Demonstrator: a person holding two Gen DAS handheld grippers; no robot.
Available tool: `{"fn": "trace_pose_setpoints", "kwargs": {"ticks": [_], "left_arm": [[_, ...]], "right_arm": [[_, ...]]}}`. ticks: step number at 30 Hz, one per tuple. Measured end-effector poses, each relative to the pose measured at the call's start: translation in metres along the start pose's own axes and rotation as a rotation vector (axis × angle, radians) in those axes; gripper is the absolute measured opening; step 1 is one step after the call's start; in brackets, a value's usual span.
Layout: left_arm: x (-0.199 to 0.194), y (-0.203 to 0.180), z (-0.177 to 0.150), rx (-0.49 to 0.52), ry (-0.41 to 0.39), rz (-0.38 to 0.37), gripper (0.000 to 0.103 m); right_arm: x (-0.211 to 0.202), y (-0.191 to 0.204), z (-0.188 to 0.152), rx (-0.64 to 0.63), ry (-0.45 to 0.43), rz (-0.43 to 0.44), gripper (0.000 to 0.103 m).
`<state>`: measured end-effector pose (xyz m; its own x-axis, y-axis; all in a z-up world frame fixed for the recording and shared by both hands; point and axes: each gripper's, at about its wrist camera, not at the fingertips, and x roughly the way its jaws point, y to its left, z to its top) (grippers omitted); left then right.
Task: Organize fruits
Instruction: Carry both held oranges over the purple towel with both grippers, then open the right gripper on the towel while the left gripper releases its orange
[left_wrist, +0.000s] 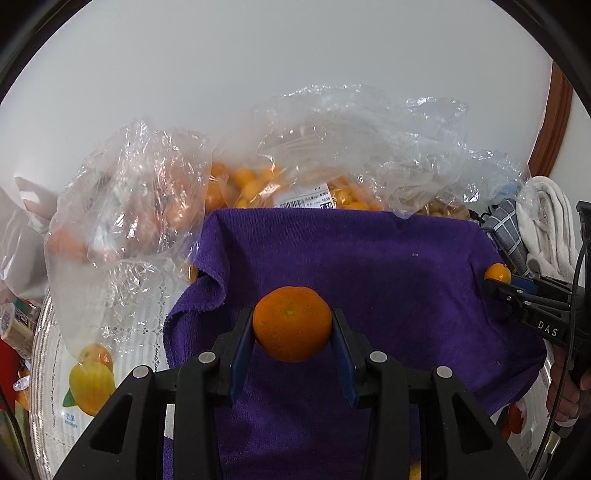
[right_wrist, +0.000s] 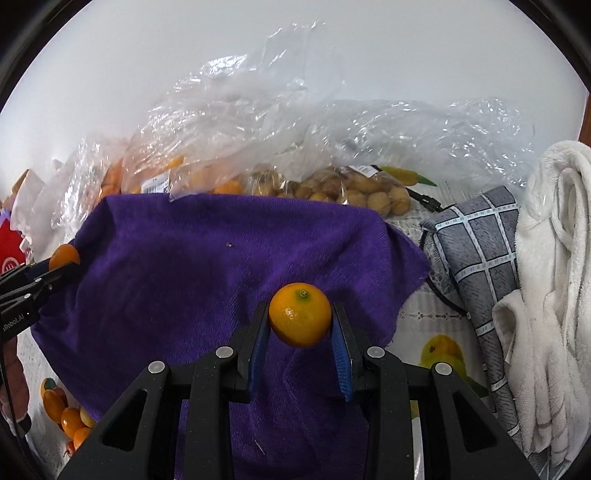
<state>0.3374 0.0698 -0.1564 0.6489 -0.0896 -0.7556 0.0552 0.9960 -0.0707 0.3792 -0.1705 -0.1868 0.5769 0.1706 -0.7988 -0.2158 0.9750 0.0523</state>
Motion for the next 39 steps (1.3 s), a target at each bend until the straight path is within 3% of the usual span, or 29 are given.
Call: {"fn": "trace_pose_setpoints", "kwargs": {"ticks": [28,31,33,35,39], "left_arm": [[0.02,-0.017,-0.009,0.067,0.107,0.023,0.038],[0.022,-0.019,-0.009,0.073,0.112,0.027,0.038],[0.024,-0.019,-0.009,0.074,0.115,0.031,0.038],[0.026,-0.02,-0.008,0.072,0.118,0.038,0.038],[0.028,-0.02,-0.007,0.061,0.13,0.03,0.038]], "right_arm": [[0.017,0.01,-0.008,-0.064,0.064,-0.026,0.033],[0.017,0.013,-0.008,-0.073,0.061,-0.029,0.037],[0.015,0.014,-0.008,-0.078,0.058,-0.023,0.043],[0.013,0.014,-0.007,-0.077,0.057,-0.005,0.057],[0.003,0.014,-0.006,-0.067,0.035,0.01,0.064]]}}
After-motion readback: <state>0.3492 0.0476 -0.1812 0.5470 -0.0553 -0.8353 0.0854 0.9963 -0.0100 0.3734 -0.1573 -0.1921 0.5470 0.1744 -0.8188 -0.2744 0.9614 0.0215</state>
